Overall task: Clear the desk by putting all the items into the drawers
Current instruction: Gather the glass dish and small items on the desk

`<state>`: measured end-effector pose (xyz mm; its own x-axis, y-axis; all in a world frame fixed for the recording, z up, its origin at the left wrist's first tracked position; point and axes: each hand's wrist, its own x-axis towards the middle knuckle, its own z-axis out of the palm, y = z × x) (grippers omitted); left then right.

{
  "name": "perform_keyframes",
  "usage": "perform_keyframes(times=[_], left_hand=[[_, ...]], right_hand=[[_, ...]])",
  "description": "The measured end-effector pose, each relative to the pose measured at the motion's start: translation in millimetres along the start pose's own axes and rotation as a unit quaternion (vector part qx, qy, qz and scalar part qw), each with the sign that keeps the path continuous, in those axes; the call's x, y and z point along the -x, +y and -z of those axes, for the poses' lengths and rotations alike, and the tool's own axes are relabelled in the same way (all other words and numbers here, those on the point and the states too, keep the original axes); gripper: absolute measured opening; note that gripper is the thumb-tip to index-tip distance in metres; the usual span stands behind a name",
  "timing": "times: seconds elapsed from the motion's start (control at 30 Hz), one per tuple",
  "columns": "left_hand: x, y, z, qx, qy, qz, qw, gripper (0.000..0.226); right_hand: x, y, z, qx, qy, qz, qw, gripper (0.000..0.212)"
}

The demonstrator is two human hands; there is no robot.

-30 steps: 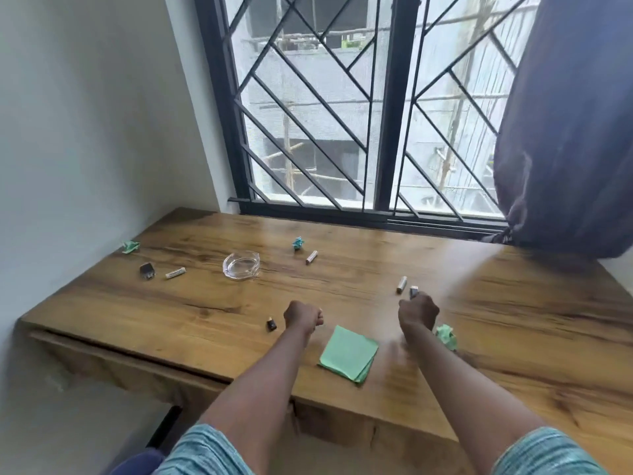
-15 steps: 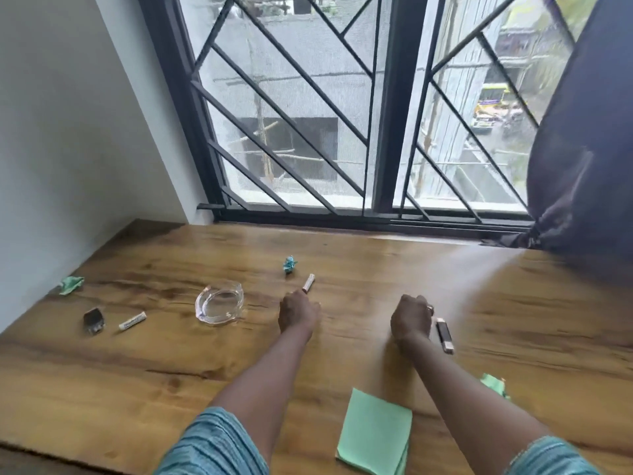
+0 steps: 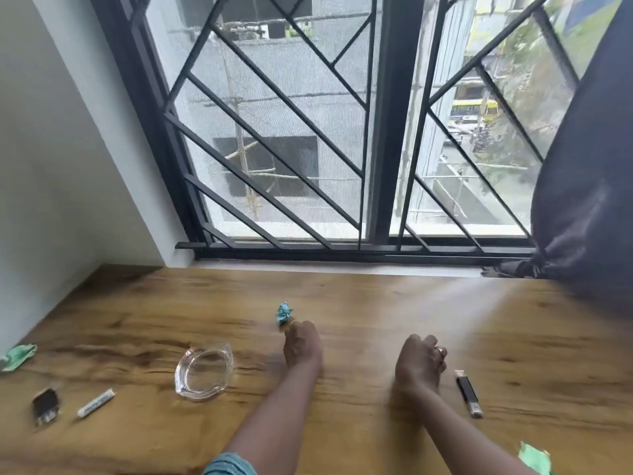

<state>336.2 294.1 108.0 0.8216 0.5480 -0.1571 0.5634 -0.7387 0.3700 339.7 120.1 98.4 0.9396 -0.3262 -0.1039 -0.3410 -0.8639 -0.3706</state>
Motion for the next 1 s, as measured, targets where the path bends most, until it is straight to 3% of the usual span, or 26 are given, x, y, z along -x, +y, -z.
perform_keyframes(times=[0.37, 0.6, 0.77, 1.0], left_hand=[[2.7, -29.9, 35.1, 0.050, -0.022, -0.060, 0.997, 0.028], [-14.4, -99.8, 104.4, 0.159, 0.039, 0.039, 0.986, 0.024], [-21.3, -151.2, 129.4, 0.109, 0.035, 0.090, 0.989, 0.027], [-27.3, -185.2, 115.1, 0.079, -0.017, 0.080, 0.993, 0.029]], right_hand=[[49.7, -80.8, -8.3, -0.094, -0.054, 0.016, 0.994, 0.030], [111.7, -180.5, -13.9, -0.253, -0.122, 0.118, 0.953, 0.023], [149.8, -224.6, -28.1, -0.240, -0.160, 0.198, 0.937, 0.027], [166.1, -238.7, -59.2, -0.182, -0.198, 0.231, 0.935, 0.026]])
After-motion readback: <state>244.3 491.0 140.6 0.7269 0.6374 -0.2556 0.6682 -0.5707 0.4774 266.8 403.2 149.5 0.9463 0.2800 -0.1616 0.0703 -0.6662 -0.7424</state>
